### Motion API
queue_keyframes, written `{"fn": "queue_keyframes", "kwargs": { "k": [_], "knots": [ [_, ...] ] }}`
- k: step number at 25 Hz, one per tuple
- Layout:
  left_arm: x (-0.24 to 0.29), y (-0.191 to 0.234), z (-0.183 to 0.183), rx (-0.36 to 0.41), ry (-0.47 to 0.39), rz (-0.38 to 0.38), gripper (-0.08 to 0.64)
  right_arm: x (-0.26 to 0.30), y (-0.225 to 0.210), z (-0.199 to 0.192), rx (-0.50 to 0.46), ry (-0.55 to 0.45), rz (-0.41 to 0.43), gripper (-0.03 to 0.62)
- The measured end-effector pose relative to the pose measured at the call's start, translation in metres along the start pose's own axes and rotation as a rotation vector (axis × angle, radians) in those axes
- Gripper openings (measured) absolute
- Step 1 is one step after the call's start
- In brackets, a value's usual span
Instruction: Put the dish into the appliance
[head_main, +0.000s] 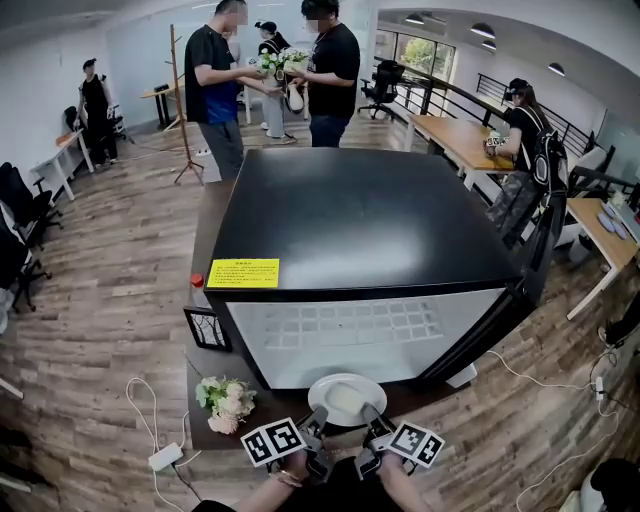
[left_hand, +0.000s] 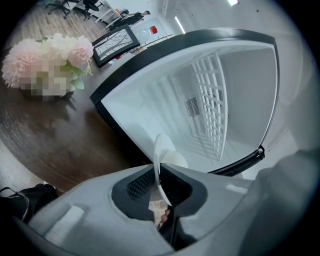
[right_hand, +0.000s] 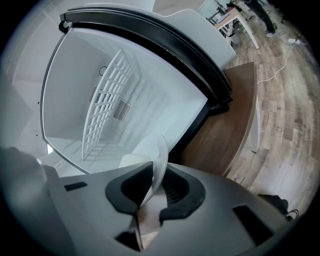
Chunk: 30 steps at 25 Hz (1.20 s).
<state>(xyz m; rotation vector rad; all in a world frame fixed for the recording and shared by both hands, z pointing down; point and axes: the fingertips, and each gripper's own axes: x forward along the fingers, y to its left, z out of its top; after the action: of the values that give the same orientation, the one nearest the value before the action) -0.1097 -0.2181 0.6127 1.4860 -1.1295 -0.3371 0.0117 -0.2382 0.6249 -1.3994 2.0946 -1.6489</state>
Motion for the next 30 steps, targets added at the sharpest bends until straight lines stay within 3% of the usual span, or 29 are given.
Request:
{"fn": "queue_keyframes", "kwargs": {
  "k": [15, 21, 30],
  "knots": [
    [0.016, 0.002, 0.011, -0.012, -0.034, 0.026, 0.040, 0.020, -0.001, 0.015, -0.030, 0.055, -0.015, 0.063],
    [0.028, -0.001, 0.025, -0.009, -0.084, 0.043, 0.046, 0.039, 0.009, 0.032, -0.109, 0.101, 0.026, 0.066],
    [0.051, 0.004, 0.034, -0.015, -0.142, 0.099, 0.054, 0.063, 0.000, 0.048, -0.143, 0.166, -0.001, 0.070]
  ]
}}
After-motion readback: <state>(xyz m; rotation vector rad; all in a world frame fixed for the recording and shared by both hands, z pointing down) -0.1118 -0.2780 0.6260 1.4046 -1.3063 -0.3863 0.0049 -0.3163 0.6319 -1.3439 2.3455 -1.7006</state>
